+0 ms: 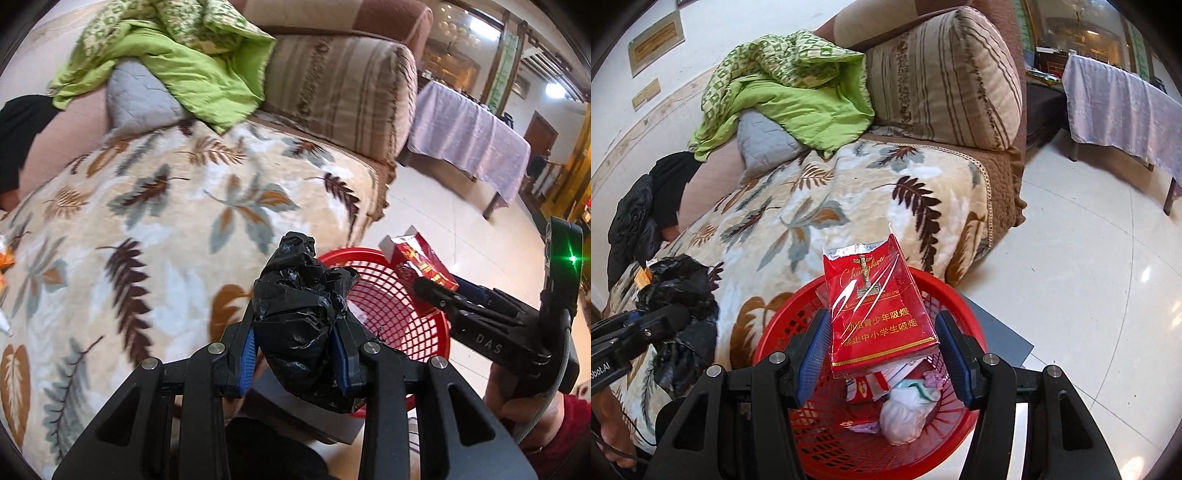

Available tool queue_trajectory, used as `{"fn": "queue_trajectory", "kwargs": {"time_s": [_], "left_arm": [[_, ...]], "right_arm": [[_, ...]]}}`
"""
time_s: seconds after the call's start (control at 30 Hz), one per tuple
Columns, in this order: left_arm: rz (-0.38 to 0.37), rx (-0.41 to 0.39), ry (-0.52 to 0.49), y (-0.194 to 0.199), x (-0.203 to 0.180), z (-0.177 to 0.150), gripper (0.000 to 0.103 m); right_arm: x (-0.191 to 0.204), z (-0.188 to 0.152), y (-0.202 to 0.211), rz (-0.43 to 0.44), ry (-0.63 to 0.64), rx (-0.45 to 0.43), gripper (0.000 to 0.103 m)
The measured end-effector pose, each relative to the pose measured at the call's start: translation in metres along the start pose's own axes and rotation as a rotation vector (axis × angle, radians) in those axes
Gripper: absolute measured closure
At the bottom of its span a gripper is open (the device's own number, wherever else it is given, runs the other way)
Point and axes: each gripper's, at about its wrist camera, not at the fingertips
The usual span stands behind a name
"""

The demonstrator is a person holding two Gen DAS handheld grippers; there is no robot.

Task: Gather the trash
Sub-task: 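Open both tools to drop the bag and cigarette pack into the basket, then move both tools back over the bed toward the remaining items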

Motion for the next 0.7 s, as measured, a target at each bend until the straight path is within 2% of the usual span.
{"fn": "queue_trajectory", "kwargs": {"time_s": [0.13,0.17,0.2,0.27,0.5,0.7], "left_arm": [[-0.014,0.006,-0.030,-0.010,-0.015,0.005,0.068],[-0.023,0.010,-0.038,-0.012,-0.018,0.005,0.058],[-0.024,0.016,-0.040,-0.013,-0.020,0.006,0.044],[-0.020,0.006,-0.035,-0.014,-0.022,0.006,0.035],[-0.009,0.000,0.027,-0.002,0.001,-0.001,0.035],[0.065,-0.038,0.105,0.024,0.041,-0.012,0.035]], "right_arm": [[-0.007,0.000,-0.007,-0.005,-0.019,0.018,0.039],[-0.009,0.000,-0.007,-0.007,-0.023,0.020,0.038],[-0.011,0.000,-0.007,-0.009,-0.029,0.023,0.038],[-0.015,0.001,-0.007,-0.013,-0.039,0.026,0.038],[-0.010,0.008,-0.002,-0.019,-0.029,0.010,0.038],[0.024,0.013,-0.004,0.030,0.020,0.006,0.038]]}}
Point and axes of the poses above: each gripper's, at about its wrist camera, not at the fingertips, and y roughly against the way its jaws point, x to its left, z to its top, and after that the axes turned 2 degrees about -z, right-handed
